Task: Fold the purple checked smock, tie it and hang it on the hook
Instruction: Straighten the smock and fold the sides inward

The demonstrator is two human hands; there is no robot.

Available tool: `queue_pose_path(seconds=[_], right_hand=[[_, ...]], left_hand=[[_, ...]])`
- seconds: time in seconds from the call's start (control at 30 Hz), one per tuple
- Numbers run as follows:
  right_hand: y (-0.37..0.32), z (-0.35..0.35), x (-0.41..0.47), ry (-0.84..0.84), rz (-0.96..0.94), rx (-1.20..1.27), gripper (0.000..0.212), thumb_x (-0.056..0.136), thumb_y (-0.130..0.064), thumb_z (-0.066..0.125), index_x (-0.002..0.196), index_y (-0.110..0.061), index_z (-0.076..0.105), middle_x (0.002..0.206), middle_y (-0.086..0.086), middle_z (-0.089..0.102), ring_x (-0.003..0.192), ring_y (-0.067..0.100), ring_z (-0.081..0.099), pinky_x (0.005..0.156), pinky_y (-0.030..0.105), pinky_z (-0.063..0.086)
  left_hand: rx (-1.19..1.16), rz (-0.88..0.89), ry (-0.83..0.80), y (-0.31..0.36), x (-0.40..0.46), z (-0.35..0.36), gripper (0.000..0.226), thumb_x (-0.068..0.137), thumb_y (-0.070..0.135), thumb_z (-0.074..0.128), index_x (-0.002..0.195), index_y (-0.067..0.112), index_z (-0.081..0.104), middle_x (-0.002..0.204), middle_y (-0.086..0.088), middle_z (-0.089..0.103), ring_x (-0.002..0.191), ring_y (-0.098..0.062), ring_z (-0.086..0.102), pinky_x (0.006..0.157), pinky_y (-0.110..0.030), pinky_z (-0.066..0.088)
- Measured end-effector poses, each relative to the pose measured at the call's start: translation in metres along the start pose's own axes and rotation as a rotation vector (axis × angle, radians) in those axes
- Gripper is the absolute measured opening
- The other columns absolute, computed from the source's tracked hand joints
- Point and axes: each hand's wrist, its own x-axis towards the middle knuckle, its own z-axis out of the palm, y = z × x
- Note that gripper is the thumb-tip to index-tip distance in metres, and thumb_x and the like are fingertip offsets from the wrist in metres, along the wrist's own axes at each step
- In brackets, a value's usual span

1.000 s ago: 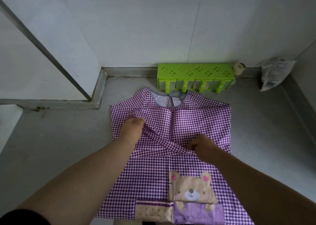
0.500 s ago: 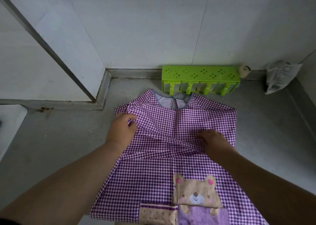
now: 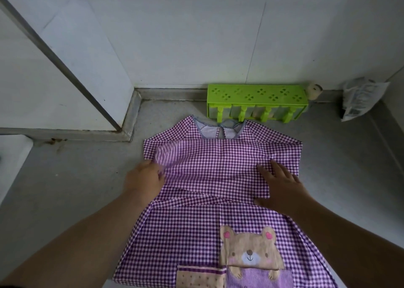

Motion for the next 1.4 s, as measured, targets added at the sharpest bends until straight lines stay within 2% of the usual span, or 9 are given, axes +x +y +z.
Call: queue_pose_path(seconds=[0.13, 0.27, 0.37, 0.57, 0.83, 0.97, 1.1, 1.23, 1.4], right_hand=[[-0.002, 0.001, 0.002, -0.001, -0.001, -0.059, 0.121, 0.069, -0.089, 0.054, 0.159, -0.039, -0.010, 0.170, 0.010, -0.012, 0.156, 0.035, -0.005, 0.123, 0.062, 0.011], [-0.015, -0.001, 0.001, 0.054, -0.101, -0.099, 0.109, 0.078, -0.079, 0.055, 0.159, -0.042, -0.008, 0.170, 0.009, -0.012, 0.156, 0.033, -0.006, 0.122, 0.061, 0.006], [-0.030, 0.003, -0.002, 0.122, -0.264, -0.042, 0.087, 0.091, -0.064, 0.051, 0.159, -0.046, -0.001, 0.170, 0.004, -0.011, 0.157, 0.029, -0.008, 0.125, 0.054, 0.005], [-0.038, 0.027, 0.001, 0.119, -0.350, 0.008, 0.069, 0.096, -0.060, 0.021, 0.160, -0.043, 0.000, 0.170, -0.003, -0.011, 0.156, 0.019, -0.011, 0.127, 0.047, 0.001], [0.017, 0.029, 0.008, 0.179, -0.013, -0.018, 0.081, 0.089, -0.062, -0.005, 0.162, -0.026, -0.009, 0.170, 0.001, -0.014, 0.155, 0.017, -0.014, 0.125, 0.039, -0.008], [-0.017, 0.015, 0.023, 0.237, 0.083, 0.015, 0.077, 0.096, -0.053, 0.015, 0.162, -0.021, -0.009, 0.170, 0.010, -0.012, 0.156, 0.027, -0.012, 0.127, 0.048, 0.000], [-0.101, 0.006, 0.039, 0.263, -0.285, 0.048, 0.078, 0.098, -0.052, 0.035, 0.162, -0.033, -0.006, 0.170, 0.004, -0.013, 0.156, 0.025, -0.014, 0.126, 0.051, -0.002], [-0.136, 0.014, 0.060, 0.188, -0.314, 0.029, 0.076, 0.098, -0.062, 0.029, 0.162, -0.035, -0.002, 0.170, 0.000, -0.012, 0.156, 0.020, -0.012, 0.126, 0.052, 0.000], [-0.069, 0.020, 0.070, 0.307, -0.245, -0.001, 0.074, 0.099, -0.064, 0.021, 0.163, -0.031, 0.005, 0.171, -0.003, 0.000, 0.157, 0.016, -0.006, 0.127, 0.045, 0.003]], left_hand=[[0.070, -0.105, -0.083, 0.000, -0.003, 0.004, 0.045, 0.095, 0.055, 0.060, 0.131, 0.026, 0.056, 0.154, -0.010, 0.040, 0.137, -0.030, 0.045, 0.110, -0.045, 0.046], [0.112, 0.451, 0.047, 0.018, -0.005, 0.007, 0.058, 0.097, 0.051, 0.060, 0.149, 0.030, 0.046, 0.173, -0.002, 0.018, 0.156, -0.028, 0.026, 0.123, -0.052, 0.035], [0.142, 0.570, -0.087, 0.045, -0.003, 0.010, 0.057, 0.105, 0.050, 0.047, 0.159, 0.035, 0.033, 0.177, 0.006, 0.004, 0.161, -0.022, 0.011, 0.130, -0.047, 0.019], [0.171, 0.268, -0.340, 0.053, 0.007, 0.023, 0.090, 0.099, 0.073, 0.040, 0.167, 0.035, -0.005, 0.175, 0.000, -0.019, 0.162, -0.025, -0.011, 0.131, -0.050, 0.004], [0.203, 0.134, -0.403, 0.033, 0.009, 0.036, 0.122, 0.080, 0.094, 0.039, 0.160, 0.031, -0.030, 0.166, -0.009, -0.040, 0.159, -0.031, -0.023, 0.131, -0.051, -0.001], [0.218, 0.134, -0.426, 0.034, 0.012, 0.034, 0.123, 0.080, 0.095, 0.038, 0.158, 0.032, -0.033, 0.165, -0.010, -0.043, 0.158, -0.031, -0.026, 0.130, -0.051, -0.005], [0.253, 0.136, -0.450, 0.032, 0.014, 0.037, 0.123, 0.079, 0.096, 0.035, 0.156, 0.032, -0.037, 0.162, -0.011, -0.047, 0.157, -0.032, -0.030, 0.127, -0.050, -0.011], [0.258, 0.134, -0.448, 0.028, 0.016, 0.041, 0.124, 0.075, 0.100, 0.031, 0.152, 0.034, -0.041, 0.160, -0.009, -0.050, 0.155, -0.031, -0.033, 0.128, -0.051, -0.013], [0.214, 0.137, -0.439, 0.026, 0.017, 0.043, 0.129, 0.068, 0.102, 0.032, 0.157, 0.036, -0.035, 0.164, -0.008, -0.045, 0.157, -0.031, -0.030, 0.126, -0.050, -0.014]])
